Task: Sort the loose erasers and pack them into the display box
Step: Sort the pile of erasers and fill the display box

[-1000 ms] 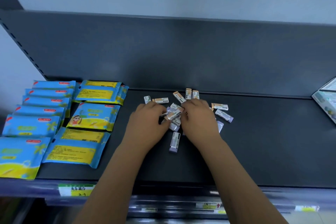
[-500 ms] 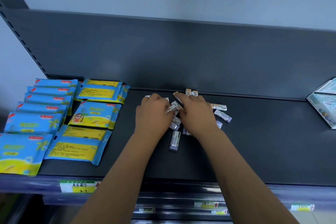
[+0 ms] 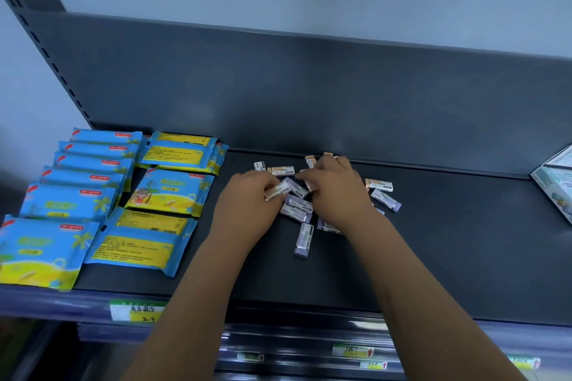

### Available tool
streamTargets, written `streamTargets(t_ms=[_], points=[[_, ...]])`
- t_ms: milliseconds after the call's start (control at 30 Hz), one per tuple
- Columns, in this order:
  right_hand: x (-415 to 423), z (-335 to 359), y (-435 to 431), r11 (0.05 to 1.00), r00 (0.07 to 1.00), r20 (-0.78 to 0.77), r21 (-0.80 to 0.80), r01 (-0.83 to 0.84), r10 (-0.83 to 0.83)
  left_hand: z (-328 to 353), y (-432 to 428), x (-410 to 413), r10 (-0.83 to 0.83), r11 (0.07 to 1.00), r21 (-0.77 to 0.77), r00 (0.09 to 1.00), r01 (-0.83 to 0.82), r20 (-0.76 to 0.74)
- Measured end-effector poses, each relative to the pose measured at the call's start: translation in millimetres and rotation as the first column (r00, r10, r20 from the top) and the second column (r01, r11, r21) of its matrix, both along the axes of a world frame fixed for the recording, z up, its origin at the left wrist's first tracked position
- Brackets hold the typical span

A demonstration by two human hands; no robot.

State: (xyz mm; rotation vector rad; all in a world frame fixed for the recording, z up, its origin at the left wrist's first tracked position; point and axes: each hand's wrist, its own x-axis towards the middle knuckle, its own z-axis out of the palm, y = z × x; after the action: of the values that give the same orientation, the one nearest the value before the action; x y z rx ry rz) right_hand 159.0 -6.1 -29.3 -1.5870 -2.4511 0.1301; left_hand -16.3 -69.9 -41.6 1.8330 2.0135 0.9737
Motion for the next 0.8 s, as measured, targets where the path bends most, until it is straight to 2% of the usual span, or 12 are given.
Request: streamTargets(t_ms=[67, 300, 500, 800], points=[[-1, 1, 4, 1.0, 0.999, 0.029, -0.027, -0.015, 0.016, 0, -3, -3, -0.011, 0.999, -0.04, 1.0, 0.011, -0.001], [-3, 2, 6, 0.999, 0.999, 0.028, -0.027, -0.027, 0.028, -3, -8, -4, -0.029, 0.999, -0.031, 0.999, 0.028, -0.026], [1, 4, 4, 0.986, 0.992, -0.001, -0.11, -0.124, 0.125, -1, -13, -2, -0.013, 1.0, -0.028, 0.999, 0.014, 0.031], [1, 2, 14, 0.985, 0.992, 0.005, -0.126, -0.122, 0.123, -2, -18, -4, -0.024, 1.0, -0.018, 0.998, 0.026, 0.066]])
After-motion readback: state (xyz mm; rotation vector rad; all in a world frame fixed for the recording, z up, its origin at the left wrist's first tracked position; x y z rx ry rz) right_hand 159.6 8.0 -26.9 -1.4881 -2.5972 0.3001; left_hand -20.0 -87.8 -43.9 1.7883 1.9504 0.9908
